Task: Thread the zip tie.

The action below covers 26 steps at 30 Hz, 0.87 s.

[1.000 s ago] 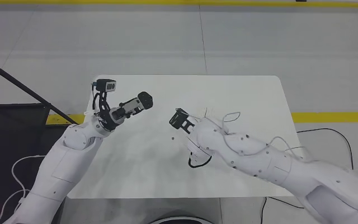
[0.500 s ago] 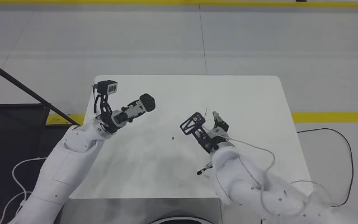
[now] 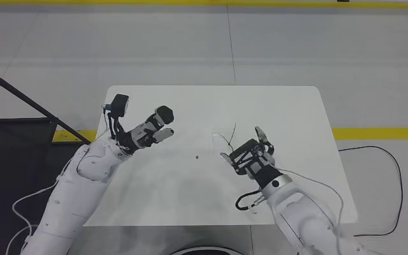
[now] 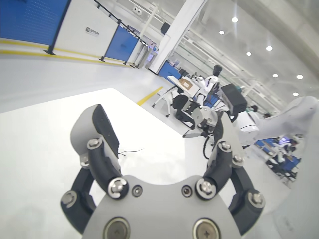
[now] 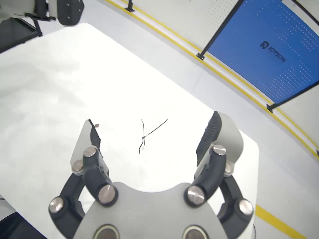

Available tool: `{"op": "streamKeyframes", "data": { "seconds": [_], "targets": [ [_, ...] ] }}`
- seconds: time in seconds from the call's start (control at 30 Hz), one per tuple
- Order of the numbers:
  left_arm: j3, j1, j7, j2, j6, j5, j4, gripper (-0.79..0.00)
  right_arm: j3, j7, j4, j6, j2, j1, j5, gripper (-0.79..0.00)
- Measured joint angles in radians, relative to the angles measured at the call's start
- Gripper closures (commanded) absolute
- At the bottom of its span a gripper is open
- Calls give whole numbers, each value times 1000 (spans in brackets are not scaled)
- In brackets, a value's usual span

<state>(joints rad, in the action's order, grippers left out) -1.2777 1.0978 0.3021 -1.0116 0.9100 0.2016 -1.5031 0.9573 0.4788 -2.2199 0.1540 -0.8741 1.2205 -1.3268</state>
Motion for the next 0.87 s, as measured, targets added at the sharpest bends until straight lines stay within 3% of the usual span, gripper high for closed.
{"op": "streamKeyframes", "data": {
  "seconds": [0.2,0.33,0.43,0.87],
  "targets": [
    [-14,67,-240,-18,-103,328,-64,-785,194,-196,22,-177,31,147,95,-785],
    [-14,102,-336,-25,-148,453,-88,-785,300,-251,10,-285,46,220,113,-785],
    [-14,107,-348,-26,-152,465,-91,-785,347,-223,-11,-348,53,251,96,-784],
    [-14,107,-346,-26,-151,463,-91,-785,342,-225,-10,-338,52,249,97,-784]
  ]
}}
